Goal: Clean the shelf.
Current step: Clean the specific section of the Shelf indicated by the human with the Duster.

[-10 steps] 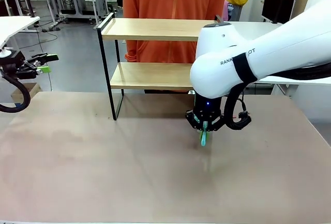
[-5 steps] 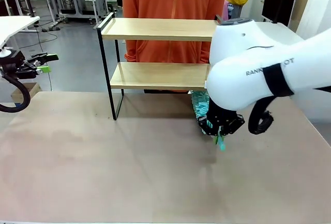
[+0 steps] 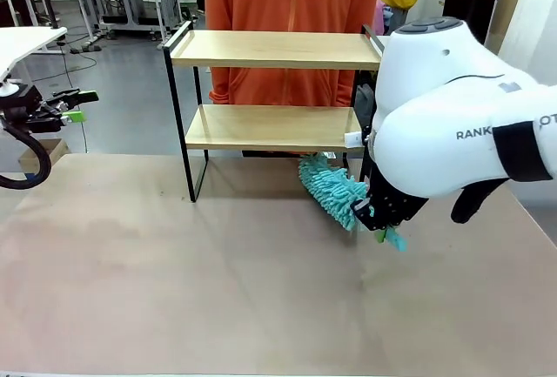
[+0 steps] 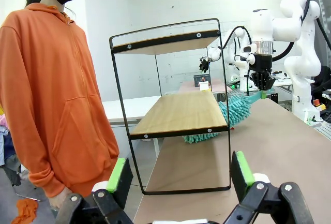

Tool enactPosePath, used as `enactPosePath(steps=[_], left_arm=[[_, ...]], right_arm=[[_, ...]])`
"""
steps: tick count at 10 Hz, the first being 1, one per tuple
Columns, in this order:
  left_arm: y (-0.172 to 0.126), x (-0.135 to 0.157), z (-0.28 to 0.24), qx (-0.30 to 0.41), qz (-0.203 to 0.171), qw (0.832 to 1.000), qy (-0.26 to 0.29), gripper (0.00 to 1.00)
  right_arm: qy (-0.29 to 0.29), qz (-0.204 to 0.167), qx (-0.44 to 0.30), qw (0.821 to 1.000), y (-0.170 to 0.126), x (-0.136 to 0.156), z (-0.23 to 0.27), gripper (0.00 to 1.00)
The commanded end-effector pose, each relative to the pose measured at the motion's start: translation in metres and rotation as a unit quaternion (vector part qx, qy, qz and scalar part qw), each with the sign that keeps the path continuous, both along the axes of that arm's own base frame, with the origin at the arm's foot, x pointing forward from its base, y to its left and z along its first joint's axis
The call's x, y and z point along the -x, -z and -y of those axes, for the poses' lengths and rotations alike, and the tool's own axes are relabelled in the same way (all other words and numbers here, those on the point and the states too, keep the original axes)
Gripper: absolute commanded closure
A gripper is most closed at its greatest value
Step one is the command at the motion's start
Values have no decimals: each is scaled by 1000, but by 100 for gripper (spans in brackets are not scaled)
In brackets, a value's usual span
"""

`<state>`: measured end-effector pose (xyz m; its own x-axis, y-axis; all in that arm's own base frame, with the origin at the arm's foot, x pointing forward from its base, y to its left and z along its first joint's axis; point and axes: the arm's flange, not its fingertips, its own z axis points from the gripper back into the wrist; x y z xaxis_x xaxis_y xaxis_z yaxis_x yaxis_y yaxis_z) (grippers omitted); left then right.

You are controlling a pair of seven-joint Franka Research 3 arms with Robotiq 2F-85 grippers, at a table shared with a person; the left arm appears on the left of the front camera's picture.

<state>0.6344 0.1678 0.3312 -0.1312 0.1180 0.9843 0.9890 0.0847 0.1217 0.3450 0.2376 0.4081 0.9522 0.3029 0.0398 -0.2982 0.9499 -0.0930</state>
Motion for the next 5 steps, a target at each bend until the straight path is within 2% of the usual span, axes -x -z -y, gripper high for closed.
enactPosePath(steps=[1, 3, 5], left_arm=[[-3, 2, 1, -2, 7, 1000, -1, 0], [-3, 2, 1, -2, 7, 1000, -1, 0], [-3, 2, 1, -2, 7, 1000, -1, 0]], right_arm=[[-87, -15, -1, 996, -3, 7, 11, 87], [-168, 5, 20, 986, -3, 16, 10, 87], [-231, -5, 27, 973, -11, 27, 19, 87]])
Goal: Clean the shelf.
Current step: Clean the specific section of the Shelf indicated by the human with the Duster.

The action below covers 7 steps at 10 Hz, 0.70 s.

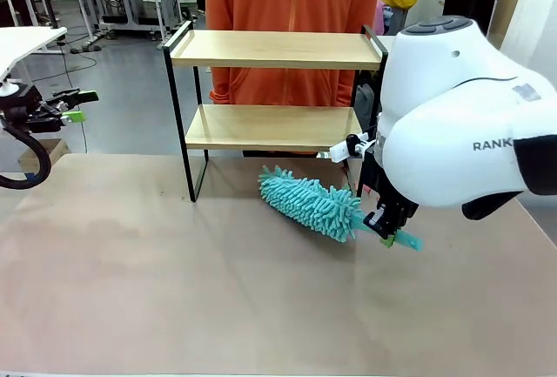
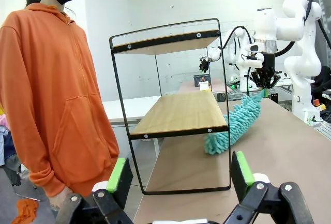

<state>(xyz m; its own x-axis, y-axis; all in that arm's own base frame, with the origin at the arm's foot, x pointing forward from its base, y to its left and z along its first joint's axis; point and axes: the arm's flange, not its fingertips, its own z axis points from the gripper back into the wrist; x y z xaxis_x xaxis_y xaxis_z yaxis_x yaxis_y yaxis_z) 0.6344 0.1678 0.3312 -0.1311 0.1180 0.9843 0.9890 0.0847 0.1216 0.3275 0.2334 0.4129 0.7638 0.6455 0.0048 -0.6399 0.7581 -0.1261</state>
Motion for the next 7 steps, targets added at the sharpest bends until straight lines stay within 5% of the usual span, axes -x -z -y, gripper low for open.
enactPosePath(steps=[1, 4, 7], left_arm=[[-3, 2, 1, -2, 7, 1000, -1, 0], [-3, 2, 1, -2, 7, 1000, -1, 0], [-3, 2, 1, -2, 7, 1000, -1, 0]], right_arm=[[-55, -10, 17, 998, -16, 20, 22, 87], [-145, -69, 68, 985, -73, 59, 55, 87], [-162, -90, 104, 977, -119, 95, 83, 87]])
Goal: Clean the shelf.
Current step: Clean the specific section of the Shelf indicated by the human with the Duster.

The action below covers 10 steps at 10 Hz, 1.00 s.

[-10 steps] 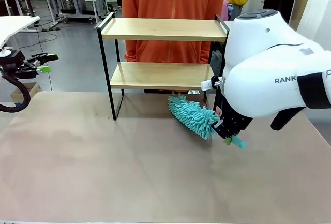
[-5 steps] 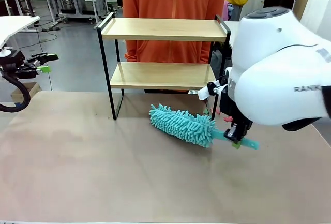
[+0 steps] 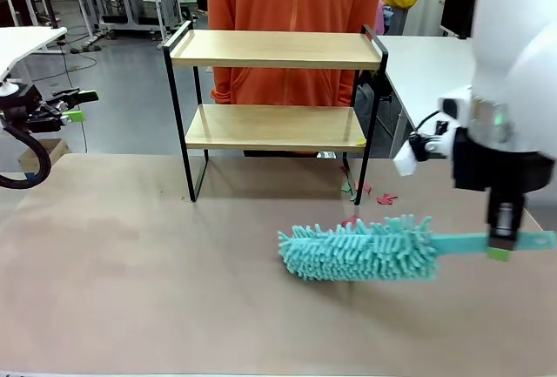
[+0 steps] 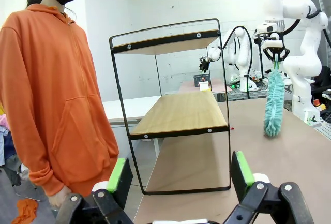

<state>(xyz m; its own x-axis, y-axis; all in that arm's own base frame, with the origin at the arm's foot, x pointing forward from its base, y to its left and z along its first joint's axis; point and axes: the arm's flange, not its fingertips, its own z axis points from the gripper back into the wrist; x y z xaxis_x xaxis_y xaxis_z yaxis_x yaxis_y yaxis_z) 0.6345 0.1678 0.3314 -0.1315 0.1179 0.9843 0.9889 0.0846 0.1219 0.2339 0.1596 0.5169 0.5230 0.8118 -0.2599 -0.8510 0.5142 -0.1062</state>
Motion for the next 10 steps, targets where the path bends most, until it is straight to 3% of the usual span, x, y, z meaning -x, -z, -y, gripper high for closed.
enactPosePath(steps=[1, 3, 4, 5, 10], left_arm=[[-3, 2, 1, -2, 7, 1000, -1, 0], [-3, 2, 1, -2, 7, 1000, -1, 0], [-3, 2, 1, -2, 7, 1000, -1, 0], [-3, 2, 1, -2, 7, 1000, -1, 0], [-3, 2, 1, -2, 7, 1000, -1, 0]], right_arm=[[-9, 11, 17, 1000, -26, 7, 22, 87], [-3, 15, 9, 1000, -42, 5, 44, 87], [3, 1, -1, 1000, -43, -2, 47, 87], [11, 15, 16, 1000, -37, 13, 34, 87], [11, 15, 16, 1000, -37, 13, 34, 87]])
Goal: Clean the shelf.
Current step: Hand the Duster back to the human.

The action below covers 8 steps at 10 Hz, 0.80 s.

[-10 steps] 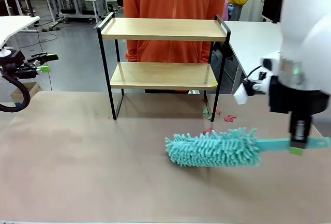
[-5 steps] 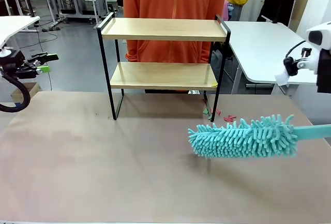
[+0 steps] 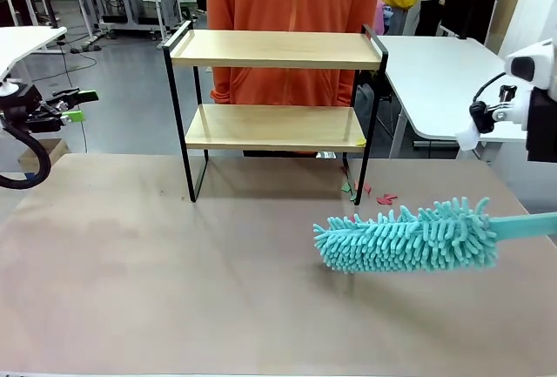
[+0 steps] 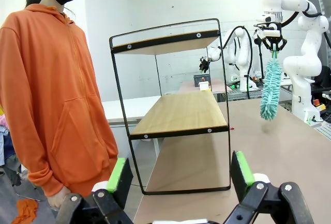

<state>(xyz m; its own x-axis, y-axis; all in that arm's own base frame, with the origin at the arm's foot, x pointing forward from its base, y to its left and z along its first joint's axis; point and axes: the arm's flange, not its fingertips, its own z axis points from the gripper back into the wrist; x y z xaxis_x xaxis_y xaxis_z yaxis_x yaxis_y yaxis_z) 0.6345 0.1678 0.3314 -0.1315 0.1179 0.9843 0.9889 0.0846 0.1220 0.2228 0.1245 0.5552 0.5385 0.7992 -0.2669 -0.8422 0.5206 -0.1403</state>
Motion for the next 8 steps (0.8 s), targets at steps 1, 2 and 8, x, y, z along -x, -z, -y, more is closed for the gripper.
enactPosePath(steps=[1, 2, 8], left_arm=[[-3, 2, 1, -2, 7, 1000, -1, 0], [-3, 2, 1, -2, 7, 1000, -1, 0], [0, 0, 0, 0, 0, 1000, 0, 0]], right_arm=[[5, 2, 3, 1000, 1, 2, -2, 87], [5, 2, 3, 1000, 1, 2, -2, 87], [0, 0, 0, 1000, 0, 0, 0, 87]])
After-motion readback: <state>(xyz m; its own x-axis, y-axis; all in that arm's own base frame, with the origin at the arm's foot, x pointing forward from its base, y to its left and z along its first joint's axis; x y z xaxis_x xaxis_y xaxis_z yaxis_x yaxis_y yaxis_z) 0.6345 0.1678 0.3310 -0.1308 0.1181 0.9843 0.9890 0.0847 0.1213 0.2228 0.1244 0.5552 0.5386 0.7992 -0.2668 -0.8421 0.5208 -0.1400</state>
